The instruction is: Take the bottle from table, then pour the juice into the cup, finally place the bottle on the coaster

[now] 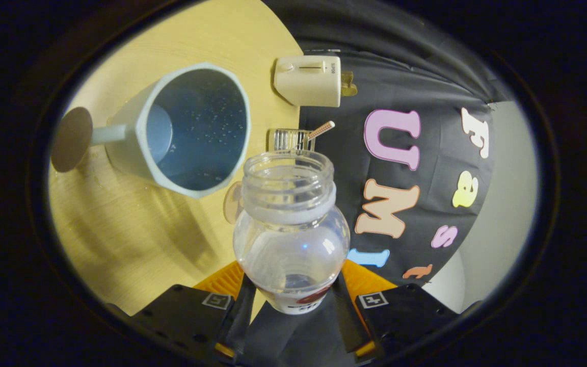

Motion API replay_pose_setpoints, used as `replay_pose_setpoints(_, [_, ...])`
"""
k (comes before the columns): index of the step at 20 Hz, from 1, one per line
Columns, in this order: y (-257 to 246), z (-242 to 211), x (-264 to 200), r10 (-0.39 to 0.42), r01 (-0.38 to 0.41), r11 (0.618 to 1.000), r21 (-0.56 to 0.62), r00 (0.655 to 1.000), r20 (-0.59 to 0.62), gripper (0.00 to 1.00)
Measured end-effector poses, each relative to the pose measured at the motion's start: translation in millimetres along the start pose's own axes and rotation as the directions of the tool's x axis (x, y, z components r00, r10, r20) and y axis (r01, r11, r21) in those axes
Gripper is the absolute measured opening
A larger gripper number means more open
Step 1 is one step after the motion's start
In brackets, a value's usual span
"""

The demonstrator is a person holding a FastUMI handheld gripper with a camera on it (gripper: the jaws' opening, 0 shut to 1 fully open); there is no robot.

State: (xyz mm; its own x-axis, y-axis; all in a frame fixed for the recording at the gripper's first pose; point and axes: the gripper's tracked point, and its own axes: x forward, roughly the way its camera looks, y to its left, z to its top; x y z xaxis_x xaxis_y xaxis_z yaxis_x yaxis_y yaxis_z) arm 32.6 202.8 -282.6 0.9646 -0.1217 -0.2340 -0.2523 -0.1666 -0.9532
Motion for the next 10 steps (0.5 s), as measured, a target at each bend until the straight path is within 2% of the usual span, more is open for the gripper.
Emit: replay_pose_setpoints(10, [0.0, 5.7, -0.6, -0.013, 0.015, 0.995, -0.099, 1.000, 0.025, 0.75])
